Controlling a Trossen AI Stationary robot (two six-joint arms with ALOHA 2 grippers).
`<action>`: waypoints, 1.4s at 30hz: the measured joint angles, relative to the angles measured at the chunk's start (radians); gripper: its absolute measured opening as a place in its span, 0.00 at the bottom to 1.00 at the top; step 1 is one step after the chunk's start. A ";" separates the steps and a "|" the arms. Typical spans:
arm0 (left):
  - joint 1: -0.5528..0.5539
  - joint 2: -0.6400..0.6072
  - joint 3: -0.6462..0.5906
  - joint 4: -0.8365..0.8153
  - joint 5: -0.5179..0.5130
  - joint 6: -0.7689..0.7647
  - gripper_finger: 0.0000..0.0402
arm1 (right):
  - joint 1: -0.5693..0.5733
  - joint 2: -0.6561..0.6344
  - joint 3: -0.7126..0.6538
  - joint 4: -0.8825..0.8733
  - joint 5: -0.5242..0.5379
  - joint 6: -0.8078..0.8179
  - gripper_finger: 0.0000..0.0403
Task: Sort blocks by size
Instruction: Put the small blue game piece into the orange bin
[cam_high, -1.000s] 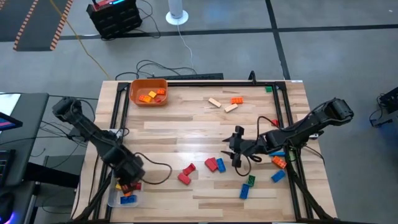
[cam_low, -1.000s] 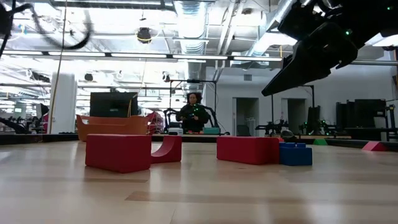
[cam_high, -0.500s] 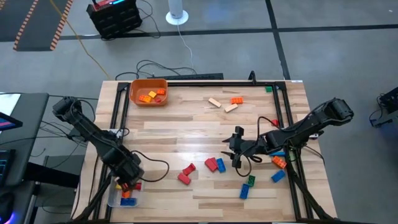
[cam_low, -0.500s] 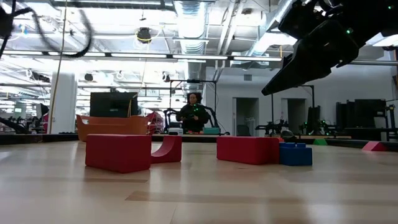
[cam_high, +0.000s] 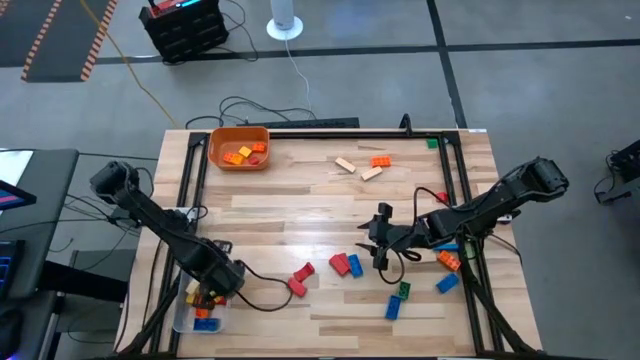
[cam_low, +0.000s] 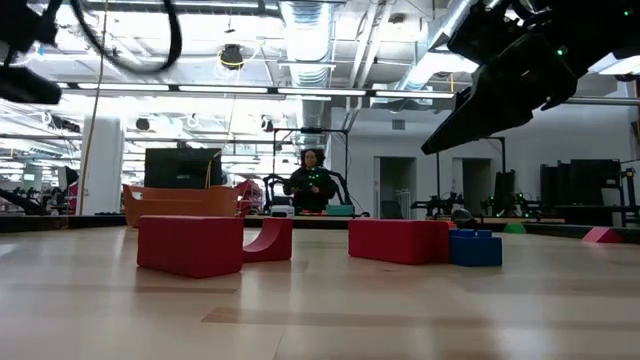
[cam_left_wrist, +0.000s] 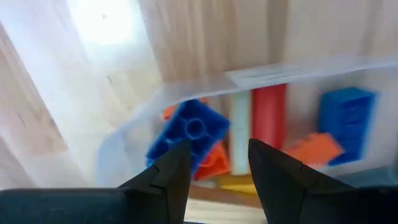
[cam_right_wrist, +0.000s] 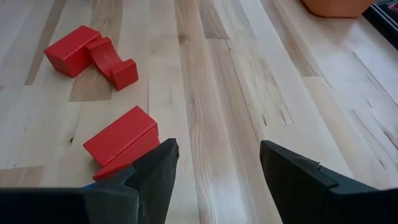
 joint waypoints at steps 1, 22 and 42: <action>0.000 0.024 0.000 -0.012 -0.005 0.020 0.39 | 0.000 0.000 0.000 0.000 0.000 0.000 0.65; -0.010 0.191 0.025 -0.040 -0.022 0.092 0.22 | 0.000 0.000 0.000 0.000 0.000 0.001 0.65; 0.003 0.107 0.028 -0.068 -0.029 0.023 0.00 | 0.000 0.000 0.000 -0.002 0.000 0.002 0.65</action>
